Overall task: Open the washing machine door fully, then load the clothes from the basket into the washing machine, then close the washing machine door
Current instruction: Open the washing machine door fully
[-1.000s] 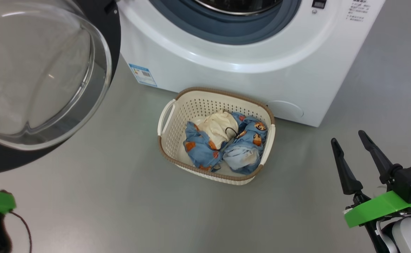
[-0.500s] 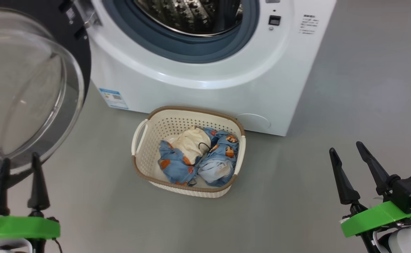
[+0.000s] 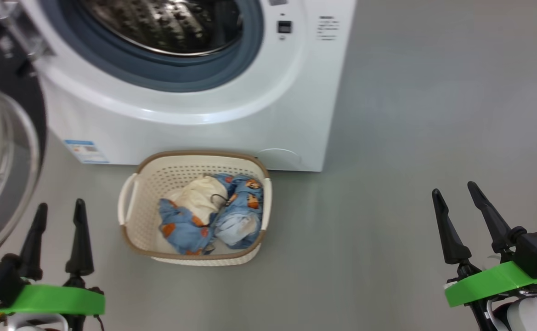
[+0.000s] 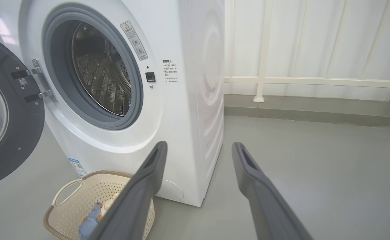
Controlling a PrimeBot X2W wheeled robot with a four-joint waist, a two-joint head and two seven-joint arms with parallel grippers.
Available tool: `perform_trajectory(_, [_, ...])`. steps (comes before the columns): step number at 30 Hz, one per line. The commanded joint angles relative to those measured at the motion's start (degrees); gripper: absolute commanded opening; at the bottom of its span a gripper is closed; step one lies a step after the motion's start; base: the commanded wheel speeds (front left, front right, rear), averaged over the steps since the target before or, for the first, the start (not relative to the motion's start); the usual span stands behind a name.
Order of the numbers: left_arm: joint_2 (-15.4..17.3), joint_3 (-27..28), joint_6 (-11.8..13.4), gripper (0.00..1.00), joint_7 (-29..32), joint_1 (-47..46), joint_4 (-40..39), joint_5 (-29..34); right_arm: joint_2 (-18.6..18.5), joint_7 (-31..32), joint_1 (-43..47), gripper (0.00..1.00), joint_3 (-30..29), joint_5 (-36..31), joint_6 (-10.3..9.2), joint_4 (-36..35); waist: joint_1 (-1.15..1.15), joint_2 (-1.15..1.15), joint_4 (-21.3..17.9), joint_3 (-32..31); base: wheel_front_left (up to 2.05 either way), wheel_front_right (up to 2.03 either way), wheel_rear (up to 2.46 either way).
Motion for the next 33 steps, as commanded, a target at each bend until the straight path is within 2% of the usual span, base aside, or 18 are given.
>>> perform_trajectory(1, [1.55, 1.28, 0.04, 1.00, -0.37, 0.27, -2.04, -0.58, -0.32, -0.70, -0.41, 1.00, 0.79, -0.01, 0.24, -1.57, 0.00, 0.00, -2.91, 0.36, 0.00, 0.00, 0.00])
perform_trajectory(15, [0.44, 0.67, 0.03, 1.00, -0.37, 2.22, -4.10, 0.72, 0.84, -0.70, -0.14, 1.00, -0.10, -0.09, 0.24, -1.76, 0.00, 0.00, -9.38, 0.19, 0.00, 0.00, 0.00])
perform_trajectory(33, [0.99, 0.76, 0.03, 1.00, -0.37, 2.89, -5.50, -1.07, 1.39, -0.70, 0.00, 1.00, -0.43, -0.33, 0.24, -2.00, 0.00, 0.00, -10.54, 0.19, 0.00, 0.00, 0.00])
